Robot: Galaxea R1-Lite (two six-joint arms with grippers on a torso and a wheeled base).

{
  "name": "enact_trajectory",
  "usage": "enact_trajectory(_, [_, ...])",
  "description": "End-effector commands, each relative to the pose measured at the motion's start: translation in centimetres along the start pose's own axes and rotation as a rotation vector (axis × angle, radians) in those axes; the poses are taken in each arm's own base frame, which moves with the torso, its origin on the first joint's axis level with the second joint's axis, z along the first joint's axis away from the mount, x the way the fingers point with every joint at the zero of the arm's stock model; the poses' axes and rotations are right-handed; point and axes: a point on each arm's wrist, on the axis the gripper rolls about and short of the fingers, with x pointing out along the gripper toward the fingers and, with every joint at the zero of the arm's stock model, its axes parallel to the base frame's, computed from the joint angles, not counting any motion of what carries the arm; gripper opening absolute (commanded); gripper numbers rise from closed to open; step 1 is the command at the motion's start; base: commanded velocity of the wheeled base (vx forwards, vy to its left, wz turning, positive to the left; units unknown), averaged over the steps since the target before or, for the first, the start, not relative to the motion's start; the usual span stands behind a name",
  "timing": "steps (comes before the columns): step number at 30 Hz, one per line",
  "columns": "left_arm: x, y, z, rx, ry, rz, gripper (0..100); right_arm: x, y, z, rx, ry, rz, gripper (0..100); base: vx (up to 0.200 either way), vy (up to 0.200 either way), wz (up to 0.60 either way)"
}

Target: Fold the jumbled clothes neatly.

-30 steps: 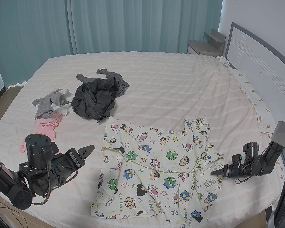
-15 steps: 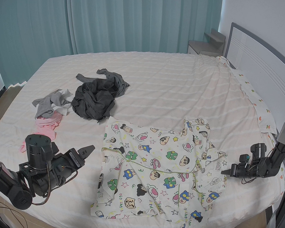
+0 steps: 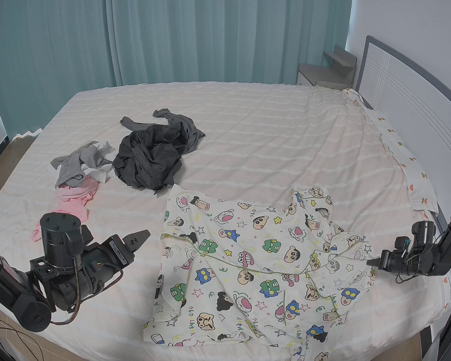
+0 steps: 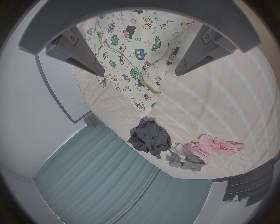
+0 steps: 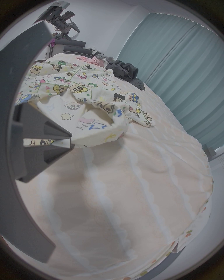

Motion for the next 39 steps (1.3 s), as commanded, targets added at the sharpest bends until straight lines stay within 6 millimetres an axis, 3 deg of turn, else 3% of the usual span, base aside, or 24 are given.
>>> enact_trajectory(1, [0.0,0.0,0.0,0.000,0.001,0.001,100,-0.2,-0.4,0.8,-0.002,-0.029,-0.009,0,0.000,0.000,0.00])
enact_trajectory(22, [0.0,0.0,0.0,0.000,0.001,0.001,100,-0.1,-2.3,3.1,-0.002,-0.117,-0.154,0,0.000,0.000,0.00])
enact_trajectory(39, [0.0,0.0,-0.3,0.004,0.011,-0.001,100,0.3,-2.8,3.7,-0.002,-0.138,-0.192,0,0.000,0.000,0.00])
